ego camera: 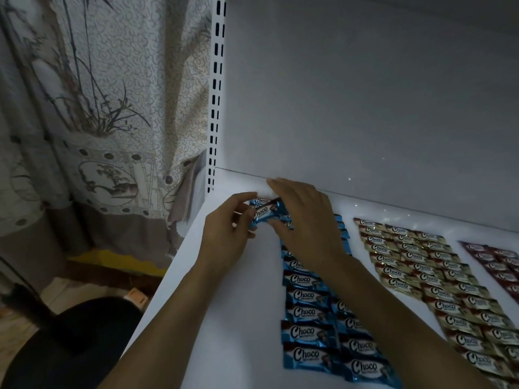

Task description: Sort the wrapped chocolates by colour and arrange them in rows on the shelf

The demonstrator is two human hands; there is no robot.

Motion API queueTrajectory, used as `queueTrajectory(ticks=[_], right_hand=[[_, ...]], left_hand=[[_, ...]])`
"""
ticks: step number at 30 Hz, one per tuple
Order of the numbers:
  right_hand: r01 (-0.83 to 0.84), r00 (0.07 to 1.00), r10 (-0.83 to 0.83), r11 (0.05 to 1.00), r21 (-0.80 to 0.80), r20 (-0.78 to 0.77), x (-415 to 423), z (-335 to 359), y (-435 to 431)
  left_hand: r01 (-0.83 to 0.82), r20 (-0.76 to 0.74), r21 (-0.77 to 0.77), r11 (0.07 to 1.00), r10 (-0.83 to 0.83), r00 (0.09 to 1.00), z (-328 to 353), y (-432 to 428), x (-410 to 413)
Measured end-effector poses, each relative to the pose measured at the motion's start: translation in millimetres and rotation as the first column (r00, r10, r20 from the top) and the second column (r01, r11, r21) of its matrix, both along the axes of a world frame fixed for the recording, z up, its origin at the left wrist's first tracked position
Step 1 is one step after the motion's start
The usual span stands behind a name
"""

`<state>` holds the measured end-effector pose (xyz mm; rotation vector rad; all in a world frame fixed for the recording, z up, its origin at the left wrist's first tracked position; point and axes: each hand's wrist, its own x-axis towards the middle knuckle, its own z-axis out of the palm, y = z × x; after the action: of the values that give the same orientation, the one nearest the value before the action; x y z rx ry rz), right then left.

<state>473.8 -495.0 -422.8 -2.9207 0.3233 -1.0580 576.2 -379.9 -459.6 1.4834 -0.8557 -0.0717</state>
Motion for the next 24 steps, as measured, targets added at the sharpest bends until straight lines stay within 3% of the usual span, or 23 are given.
queueTrajectory(ticks=[2, 6, 9, 13, 18, 24], right_hand=[[-0.036, 0.996, 0.030, 0.997, -0.064, -0.089, 3, 1, -3], [-0.037, 0.988, 0.024, 0.996, -0.087, -0.155, 7, 5, -8], [0.047, 0.993, -0.038, 0.995, 0.083, -0.115, 10, 10, -11], [0.069, 0.971, -0.072, 0.997, -0.019, -0.228, 21, -1, -5], [0.112, 0.910, -0.110, 0.994, -0.019, -0.400, 32, -16, -4], [0.005, 0.971, 0.015, 0.996, 0.084, -0.238, 17, -19, 1]], left_hand=[[-0.039, 0.167, 0.063, 0.997, 0.028, 0.986, -4, 0, 0], [-0.180, 0.314, 0.077, 0.981, 0.148, 0.938, -6, 1, -3], [-0.331, 0.307, 0.133, 0.934, 0.279, 0.910, -2, 3, -2], [-0.393, 0.334, 0.272, 0.879, 0.296, 0.895, -3, 3, -1], [-0.439, 0.338, 0.378, 0.815, 0.320, 0.885, 0, 6, -4], [-0.451, 0.377, 0.457, 0.767, 0.292, 0.879, -1, 5, -4]])
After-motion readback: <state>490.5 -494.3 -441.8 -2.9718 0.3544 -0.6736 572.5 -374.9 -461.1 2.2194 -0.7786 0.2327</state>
